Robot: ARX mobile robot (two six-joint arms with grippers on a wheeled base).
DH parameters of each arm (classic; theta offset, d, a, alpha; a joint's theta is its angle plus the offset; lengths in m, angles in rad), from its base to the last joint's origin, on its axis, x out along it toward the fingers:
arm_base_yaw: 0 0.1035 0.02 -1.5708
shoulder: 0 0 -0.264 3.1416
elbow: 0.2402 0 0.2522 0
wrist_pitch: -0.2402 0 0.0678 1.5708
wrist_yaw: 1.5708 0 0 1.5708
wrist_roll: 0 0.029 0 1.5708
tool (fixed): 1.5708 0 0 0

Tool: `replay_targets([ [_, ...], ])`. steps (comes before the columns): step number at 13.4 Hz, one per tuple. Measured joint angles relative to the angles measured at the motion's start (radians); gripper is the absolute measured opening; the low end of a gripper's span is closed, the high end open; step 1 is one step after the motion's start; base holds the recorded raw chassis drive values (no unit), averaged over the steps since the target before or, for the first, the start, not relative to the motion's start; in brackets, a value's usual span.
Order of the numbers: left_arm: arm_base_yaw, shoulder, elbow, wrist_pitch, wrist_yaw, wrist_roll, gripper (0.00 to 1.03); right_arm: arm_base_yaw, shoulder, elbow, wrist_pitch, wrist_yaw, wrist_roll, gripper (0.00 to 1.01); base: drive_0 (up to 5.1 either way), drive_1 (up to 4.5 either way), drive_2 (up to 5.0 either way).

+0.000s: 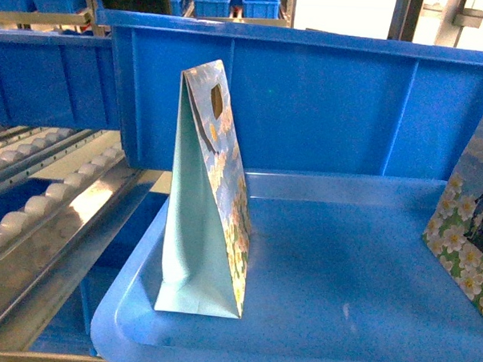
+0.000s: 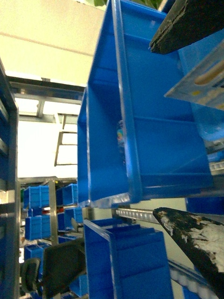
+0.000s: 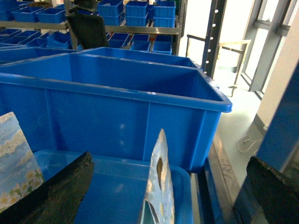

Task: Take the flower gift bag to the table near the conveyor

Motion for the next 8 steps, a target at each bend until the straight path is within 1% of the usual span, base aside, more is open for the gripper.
replay_targets([
  [1,-0.003,0.012,0.013,-0.003,0.003,0.001,0.98,0.02,0.082,0.049,-0.042,-0.001,0.012,0.98,0.0,0.0,0.0],
  [2,-0.003,0.011,0.013,-0.003,0.002,0.001,0.98,0.019,0.13,0.077,-0.068,-0.012,0.025,0.98,0.0,0.0,0.0],
  [3,-0.003,0.009,0.013,-0.002,0.002,0.001,0.98,0.018,0.186,0.099,-0.075,-0.013,0.041,0.98,0.0,0.0,0.0],
  [5,-0.003,0.009,0.013,-0.003,0.002,0.002,0.98,0.013,0.238,0.104,-0.082,-0.015,0.062,0.98,0.0,0.0,0.0],
  [7,-0.003,0.009,0.013,-0.003,0.003,0.003,0.98,-0.003,0.281,0.104,-0.057,-0.014,0.071,0.98,0.0,0.0,0.0],
  [8,-0.003,0.009,0.013,-0.003,0.002,0.004,0.98,-0.002,0.306,0.102,-0.043,-0.014,0.079,0.98,0.0,0.0,0.0],
])
